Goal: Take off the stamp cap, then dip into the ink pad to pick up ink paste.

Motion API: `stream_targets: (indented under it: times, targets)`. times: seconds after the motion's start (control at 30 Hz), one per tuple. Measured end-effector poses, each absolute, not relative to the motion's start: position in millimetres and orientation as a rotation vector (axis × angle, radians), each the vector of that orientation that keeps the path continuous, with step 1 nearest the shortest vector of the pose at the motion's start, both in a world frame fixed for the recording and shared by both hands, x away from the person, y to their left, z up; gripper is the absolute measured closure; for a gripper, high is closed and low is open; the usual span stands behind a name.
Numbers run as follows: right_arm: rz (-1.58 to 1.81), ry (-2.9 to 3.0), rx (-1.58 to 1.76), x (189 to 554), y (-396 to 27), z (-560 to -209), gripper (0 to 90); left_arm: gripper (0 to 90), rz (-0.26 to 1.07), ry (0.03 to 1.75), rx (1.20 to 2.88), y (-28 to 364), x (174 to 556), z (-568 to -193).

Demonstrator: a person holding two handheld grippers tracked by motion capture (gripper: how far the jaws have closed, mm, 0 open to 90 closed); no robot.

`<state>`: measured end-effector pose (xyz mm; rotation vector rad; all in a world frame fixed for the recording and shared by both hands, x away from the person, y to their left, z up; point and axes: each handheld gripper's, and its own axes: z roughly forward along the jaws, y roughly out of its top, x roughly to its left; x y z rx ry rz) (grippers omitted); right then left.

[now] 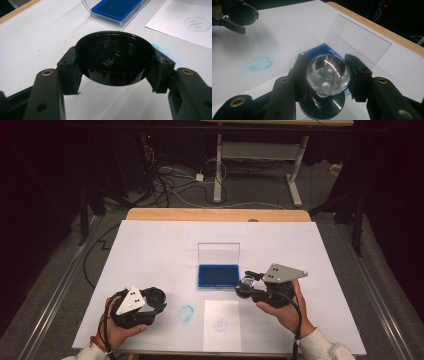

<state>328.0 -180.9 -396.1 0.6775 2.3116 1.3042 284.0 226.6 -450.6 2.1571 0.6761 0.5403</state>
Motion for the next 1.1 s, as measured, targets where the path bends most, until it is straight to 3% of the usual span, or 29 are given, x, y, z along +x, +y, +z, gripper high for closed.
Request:
stream_targets:
  times: [0.43, 0.73, 1.1]
  targets:
    - [1.288, 2.304, 0.692, 339, -174, -396, 57.3, 37.2, 0.523, 0.671, 2.175, 224, 285, -453]
    - [1.201, 2.393, 0.631, 383, -117, -400, 57.3, 37.2, 0.533, 0.693, 2.163, 228, 284, -452]
    - [1.118, 2.452, 0.615, 405, -75, -411, 57.3, 37.2, 0.534, 0.699, 2.153, 233, 280, -451]
